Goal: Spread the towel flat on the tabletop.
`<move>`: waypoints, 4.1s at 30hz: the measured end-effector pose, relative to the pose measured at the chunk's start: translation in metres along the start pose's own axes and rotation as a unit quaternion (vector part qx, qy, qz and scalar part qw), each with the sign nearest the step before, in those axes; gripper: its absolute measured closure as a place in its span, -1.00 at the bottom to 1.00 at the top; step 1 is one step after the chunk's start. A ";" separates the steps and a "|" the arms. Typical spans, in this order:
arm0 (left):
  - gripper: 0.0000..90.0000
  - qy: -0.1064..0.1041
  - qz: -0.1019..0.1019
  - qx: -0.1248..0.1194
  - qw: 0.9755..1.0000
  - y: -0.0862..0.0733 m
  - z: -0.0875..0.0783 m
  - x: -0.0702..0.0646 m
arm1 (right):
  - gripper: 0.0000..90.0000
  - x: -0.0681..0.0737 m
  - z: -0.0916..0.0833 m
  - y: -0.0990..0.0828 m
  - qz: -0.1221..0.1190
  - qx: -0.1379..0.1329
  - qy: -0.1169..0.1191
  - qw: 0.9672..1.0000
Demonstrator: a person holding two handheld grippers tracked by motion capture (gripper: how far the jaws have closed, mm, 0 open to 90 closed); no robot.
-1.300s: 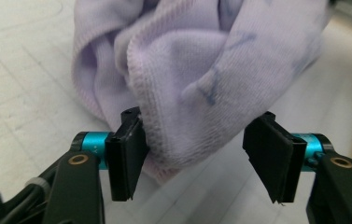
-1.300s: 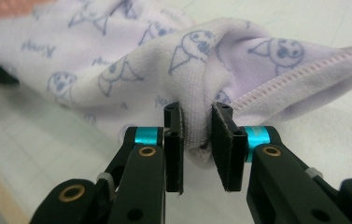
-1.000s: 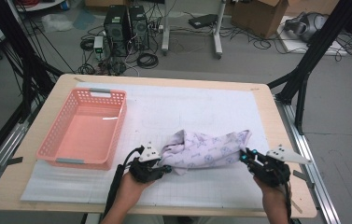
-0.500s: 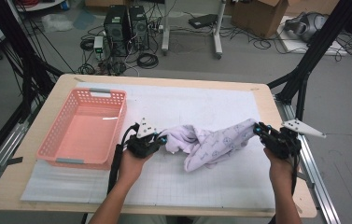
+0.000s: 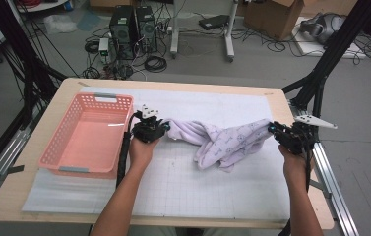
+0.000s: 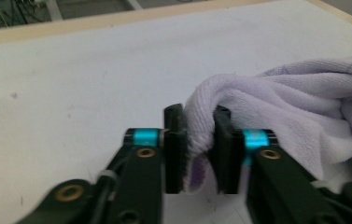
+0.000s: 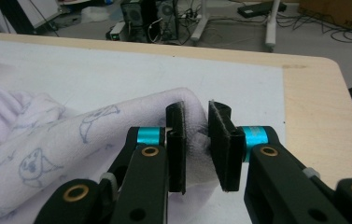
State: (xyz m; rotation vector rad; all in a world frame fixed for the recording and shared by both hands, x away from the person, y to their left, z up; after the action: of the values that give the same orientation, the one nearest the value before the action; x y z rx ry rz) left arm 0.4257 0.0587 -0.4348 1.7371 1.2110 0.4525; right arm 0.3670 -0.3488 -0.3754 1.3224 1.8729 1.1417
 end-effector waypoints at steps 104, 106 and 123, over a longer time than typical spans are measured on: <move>-0.09 -0.139 0.045 0.038 0.989 -0.010 -0.004 -0.063 | 0.15 0.032 0.025 -0.008 -0.057 0.025 0.107 0.992; -0.10 -0.130 0.043 0.044 0.990 -0.012 0.005 -0.065 | 0.14 0.033 0.036 -0.005 -0.055 0.039 0.102 0.992; 0.04 -0.144 0.051 0.128 0.980 -0.038 0.032 -0.077 | 0.19 0.068 0.093 -0.053 -0.079 0.192 0.169 0.964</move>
State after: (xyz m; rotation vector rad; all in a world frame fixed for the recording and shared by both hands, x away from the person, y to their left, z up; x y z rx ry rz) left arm 0.3951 -0.0211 -0.4673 2.0110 1.0074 0.0997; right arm 0.3966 -0.2631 -0.4643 1.1979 2.5024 1.0023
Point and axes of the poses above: each handheld gripper's, and its own axes: z roughly forward along the jaws, y roughly out of its top, x roughly to its left, the point moved 4 cm from there along z, roughly forward along the jaws, and after that the axes turned 6 degrees about -z, right-handed, at the moved point
